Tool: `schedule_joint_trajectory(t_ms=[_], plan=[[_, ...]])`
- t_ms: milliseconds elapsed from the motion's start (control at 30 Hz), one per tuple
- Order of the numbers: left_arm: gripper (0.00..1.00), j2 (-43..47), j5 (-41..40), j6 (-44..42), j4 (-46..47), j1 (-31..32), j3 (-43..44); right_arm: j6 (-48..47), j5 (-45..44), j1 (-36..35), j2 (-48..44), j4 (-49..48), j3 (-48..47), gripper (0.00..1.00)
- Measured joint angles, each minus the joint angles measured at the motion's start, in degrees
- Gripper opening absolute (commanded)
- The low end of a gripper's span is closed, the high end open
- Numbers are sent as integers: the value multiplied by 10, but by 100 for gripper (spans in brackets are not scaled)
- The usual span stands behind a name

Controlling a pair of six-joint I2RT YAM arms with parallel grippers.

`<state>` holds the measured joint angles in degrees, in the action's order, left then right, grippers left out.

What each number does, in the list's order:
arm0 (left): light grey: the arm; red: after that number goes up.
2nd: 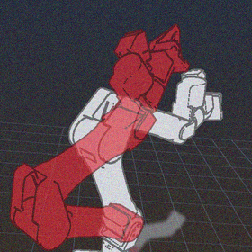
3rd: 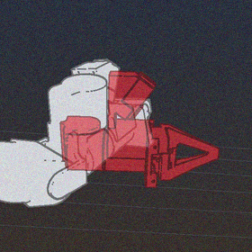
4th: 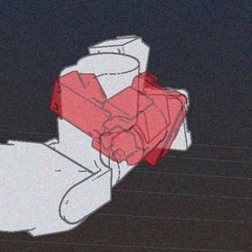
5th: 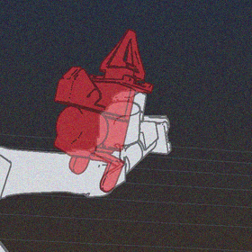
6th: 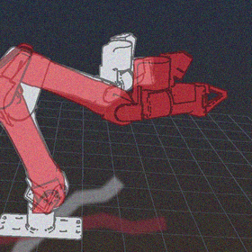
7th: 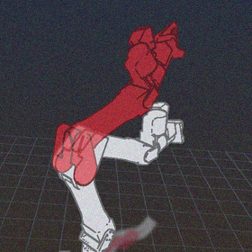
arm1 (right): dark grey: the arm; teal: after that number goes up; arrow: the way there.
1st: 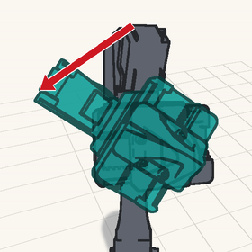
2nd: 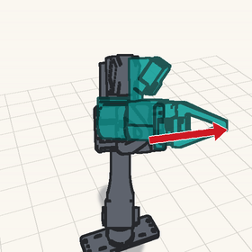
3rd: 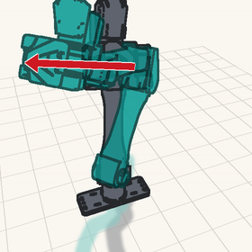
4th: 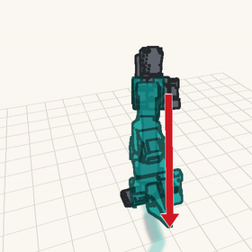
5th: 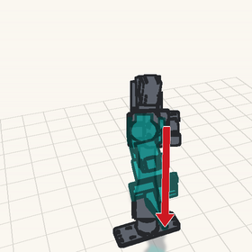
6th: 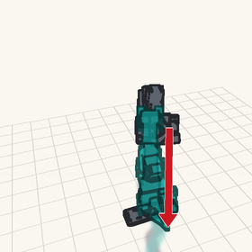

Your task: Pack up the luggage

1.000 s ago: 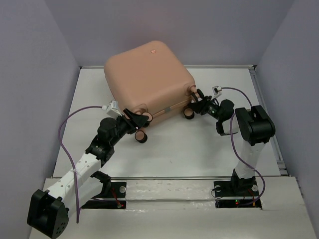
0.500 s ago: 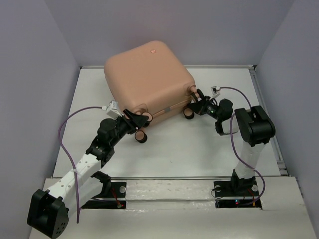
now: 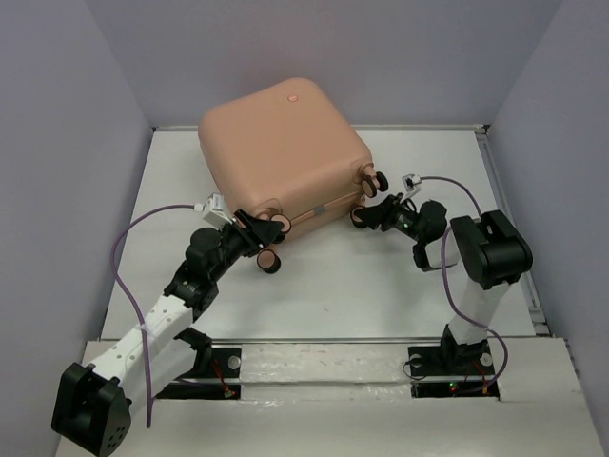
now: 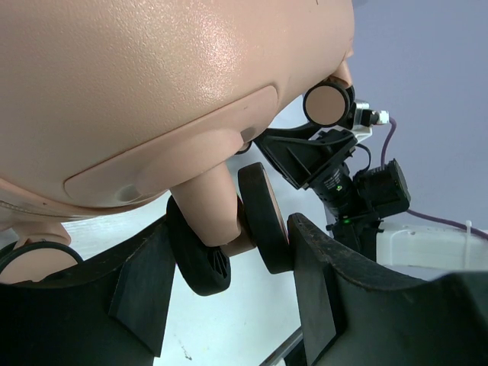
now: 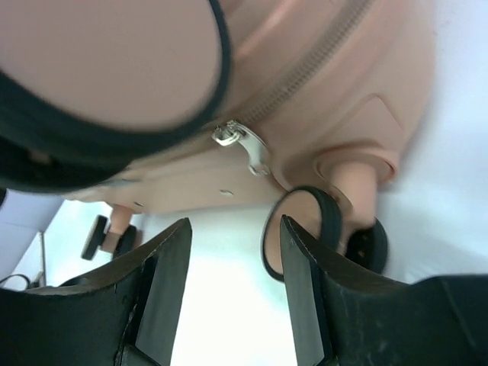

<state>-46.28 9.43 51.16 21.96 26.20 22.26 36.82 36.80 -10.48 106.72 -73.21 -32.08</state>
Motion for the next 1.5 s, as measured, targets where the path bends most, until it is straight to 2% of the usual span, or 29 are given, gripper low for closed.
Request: schedule_joint_trajectory(t_ms=[300,600,867,933,967,1033,1100,1167,1500], plan=[[6,14,-5,1,-13,0,-2,-45,-17,17,-2,-5,13,59],[6,18,-6,10,-13,-1,-5,-48,-10,30,-2,-1,-38,58],[6,57,-7,30,-36,-4,-16,-14,22,29,20,9,-69,49],[6,61,-4,33,-36,-4,-20,-12,19,25,21,8,-69,38],[6,63,-3,34,-36,-4,-21,-9,19,23,21,7,-69,36],[6,63,-2,35,-36,-4,-21,-7,20,19,21,4,-69,38],[6,63,-2,36,-36,-4,-21,-3,20,17,22,1,-69,46],[6,63,-2,36,-36,-4,-21,-1,16,14,26,-3,-69,48],[6,63,-2,37,-35,-4,-21,-10,1,-4,45,-1,-69,46]])
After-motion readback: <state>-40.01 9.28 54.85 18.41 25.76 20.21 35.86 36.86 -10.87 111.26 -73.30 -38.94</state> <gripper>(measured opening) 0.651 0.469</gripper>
